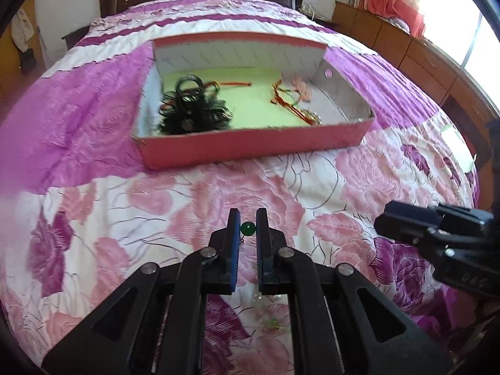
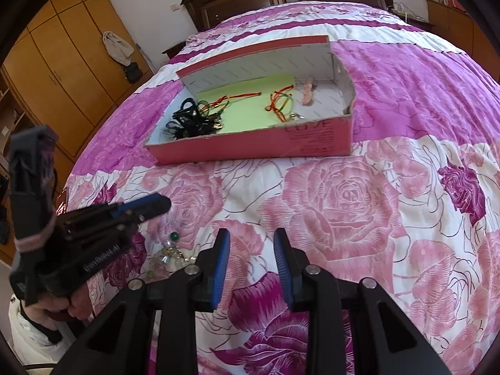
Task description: Organize jewelry
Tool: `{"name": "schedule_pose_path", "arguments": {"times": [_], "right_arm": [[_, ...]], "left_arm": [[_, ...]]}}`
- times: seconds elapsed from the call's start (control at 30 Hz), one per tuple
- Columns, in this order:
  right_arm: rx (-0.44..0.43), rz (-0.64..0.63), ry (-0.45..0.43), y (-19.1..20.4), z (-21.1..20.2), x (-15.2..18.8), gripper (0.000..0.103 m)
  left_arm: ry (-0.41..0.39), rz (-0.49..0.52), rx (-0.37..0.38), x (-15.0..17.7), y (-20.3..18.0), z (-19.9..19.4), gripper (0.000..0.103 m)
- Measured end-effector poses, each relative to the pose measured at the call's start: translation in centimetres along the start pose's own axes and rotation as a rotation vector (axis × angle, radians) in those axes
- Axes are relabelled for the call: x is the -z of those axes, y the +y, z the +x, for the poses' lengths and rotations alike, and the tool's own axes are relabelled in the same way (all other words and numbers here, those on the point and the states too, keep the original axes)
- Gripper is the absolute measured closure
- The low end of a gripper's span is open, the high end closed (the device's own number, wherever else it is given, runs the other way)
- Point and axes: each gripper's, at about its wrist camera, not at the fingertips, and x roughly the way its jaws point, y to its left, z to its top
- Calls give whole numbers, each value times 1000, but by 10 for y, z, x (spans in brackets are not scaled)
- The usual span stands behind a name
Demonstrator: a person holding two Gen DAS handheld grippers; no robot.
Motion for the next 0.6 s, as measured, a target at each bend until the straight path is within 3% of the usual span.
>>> {"name": "schedule_pose_path", "arguments": {"times": [0.43, 0.6], "right_arm": [[-107, -55, 122, 29, 19, 12, 71], [-98, -74, 171, 39, 33, 17, 72]], "left_arm": [[-16, -55, -37, 8, 25, -8, 102], [-20, -61, -39, 11, 29, -9, 102]]}}
